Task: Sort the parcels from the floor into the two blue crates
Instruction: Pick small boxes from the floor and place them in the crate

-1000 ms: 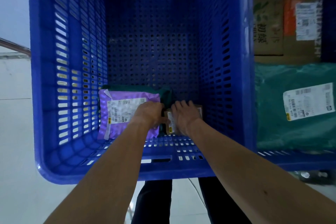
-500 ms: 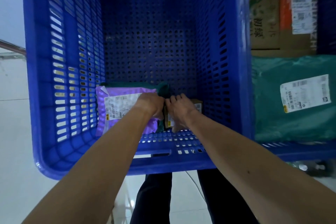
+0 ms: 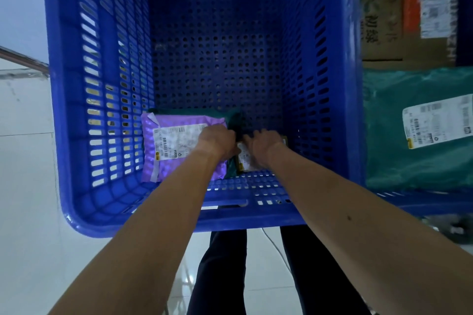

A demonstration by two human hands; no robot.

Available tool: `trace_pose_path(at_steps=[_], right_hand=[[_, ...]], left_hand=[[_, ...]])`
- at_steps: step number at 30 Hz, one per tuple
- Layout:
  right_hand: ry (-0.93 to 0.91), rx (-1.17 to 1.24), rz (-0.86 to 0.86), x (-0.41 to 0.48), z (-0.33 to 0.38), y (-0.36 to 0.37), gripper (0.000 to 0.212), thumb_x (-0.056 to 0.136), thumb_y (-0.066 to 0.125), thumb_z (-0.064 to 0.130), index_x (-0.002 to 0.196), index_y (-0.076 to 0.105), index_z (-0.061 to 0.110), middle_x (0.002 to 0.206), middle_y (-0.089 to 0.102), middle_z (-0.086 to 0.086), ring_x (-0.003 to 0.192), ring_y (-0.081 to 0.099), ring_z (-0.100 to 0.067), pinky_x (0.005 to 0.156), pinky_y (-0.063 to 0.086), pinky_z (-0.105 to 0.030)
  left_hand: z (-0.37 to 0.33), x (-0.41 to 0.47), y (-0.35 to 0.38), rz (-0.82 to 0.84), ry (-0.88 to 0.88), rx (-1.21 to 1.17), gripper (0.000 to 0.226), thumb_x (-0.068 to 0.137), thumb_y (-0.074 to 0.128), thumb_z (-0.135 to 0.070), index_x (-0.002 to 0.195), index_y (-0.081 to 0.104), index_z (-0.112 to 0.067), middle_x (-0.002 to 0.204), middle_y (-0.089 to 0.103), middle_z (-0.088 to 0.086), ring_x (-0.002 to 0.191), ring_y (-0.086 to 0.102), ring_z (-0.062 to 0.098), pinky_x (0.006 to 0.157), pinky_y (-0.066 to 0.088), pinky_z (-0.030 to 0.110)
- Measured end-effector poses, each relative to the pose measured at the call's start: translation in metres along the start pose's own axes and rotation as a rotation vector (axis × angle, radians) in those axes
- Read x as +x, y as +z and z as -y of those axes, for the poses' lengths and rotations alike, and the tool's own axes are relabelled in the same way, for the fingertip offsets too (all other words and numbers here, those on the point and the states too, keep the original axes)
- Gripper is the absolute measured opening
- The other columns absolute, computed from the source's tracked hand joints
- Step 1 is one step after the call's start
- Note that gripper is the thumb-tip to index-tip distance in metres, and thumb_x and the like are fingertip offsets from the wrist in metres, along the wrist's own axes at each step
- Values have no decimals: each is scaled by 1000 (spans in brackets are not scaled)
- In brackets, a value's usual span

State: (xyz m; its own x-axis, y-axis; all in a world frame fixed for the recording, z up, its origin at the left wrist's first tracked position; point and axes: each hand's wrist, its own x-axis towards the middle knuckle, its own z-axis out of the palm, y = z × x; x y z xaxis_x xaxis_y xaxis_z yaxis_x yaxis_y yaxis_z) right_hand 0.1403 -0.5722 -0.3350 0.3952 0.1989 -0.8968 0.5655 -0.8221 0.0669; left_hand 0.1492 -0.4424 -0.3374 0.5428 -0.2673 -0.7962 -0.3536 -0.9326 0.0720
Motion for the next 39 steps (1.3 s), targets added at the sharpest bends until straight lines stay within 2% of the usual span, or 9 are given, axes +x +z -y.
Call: trace_pose_path(at_steps=[7,10,20,22,25,28,31,35,39], right_hand=[[102,-212,89,-7,-8,-18,42,104,38,21,144,48,13,136,54,-13,117,56,-31,87,52,-45],[96,-207,141,-2,-14,-10,38,102,45,28,135,56,15,125,63,-8,108,62,-28,87,50,-43],[145,39,35,-10,-22,4,39,102,49,26,138,49,13,129,60,-6,113,59,-23,81,42,-35],[138,141,20,-20,-20,8,50,101,49,25,147,38,11,133,57,-8,115,58,-25,76,42,-34],[140,312,45,-34,-19,8,69,100,52,31,156,19,9,144,48,-13,123,53,-30,81,46,-36],[146,467,104,-45,-15,6,77,101,51,35,159,8,9,156,35,-16,132,46,-35,101,47,-44],[122,524,149,-68,-13,-5,76,104,43,42,160,2,9,157,35,-16,129,48,-35,98,46,-41],[64,521,121,-119,-9,-26,52,106,39,28,153,32,8,142,52,-15,103,59,-28,78,44,-37],[62,576,44,-171,2,-48,49,104,42,32,147,42,9,140,54,-13,120,56,-30,88,44,-36]], left_hand=[[-14,6,-8,32,-87,-29,33,97,56,-22,127,62,-10,125,66,14,113,64,30,79,51,37],[-19,10,-9,27,-120,-12,33,95,55,-12,127,62,-10,124,66,15,112,64,31,82,53,38],[-12,5,-2,46,-101,-123,33,93,50,-17,122,66,-16,116,69,12,103,68,28,84,56,35],[-8,-4,-6,111,-76,-205,44,90,51,-12,132,61,-20,114,70,13,98,69,29,84,59,37],[-11,-19,-15,196,-21,-211,81,80,58,5,150,40,-32,134,61,11,114,63,29,87,56,38],[-12,-29,-17,155,-21,-242,65,93,51,-13,149,36,-40,140,58,6,116,61,25,92,53,39],[-13,-49,-23,107,-23,-261,52,98,49,-34,148,39,-40,140,58,5,119,60,26,99,50,40],[-16,-89,-44,66,11,-202,59,98,47,-55,152,34,-35,145,53,7,128,54,28,101,46,40],[-20,-139,-72,54,7,-249,60,98,46,-54,152,33,-34,146,53,5,129,53,28,103,45,40]])
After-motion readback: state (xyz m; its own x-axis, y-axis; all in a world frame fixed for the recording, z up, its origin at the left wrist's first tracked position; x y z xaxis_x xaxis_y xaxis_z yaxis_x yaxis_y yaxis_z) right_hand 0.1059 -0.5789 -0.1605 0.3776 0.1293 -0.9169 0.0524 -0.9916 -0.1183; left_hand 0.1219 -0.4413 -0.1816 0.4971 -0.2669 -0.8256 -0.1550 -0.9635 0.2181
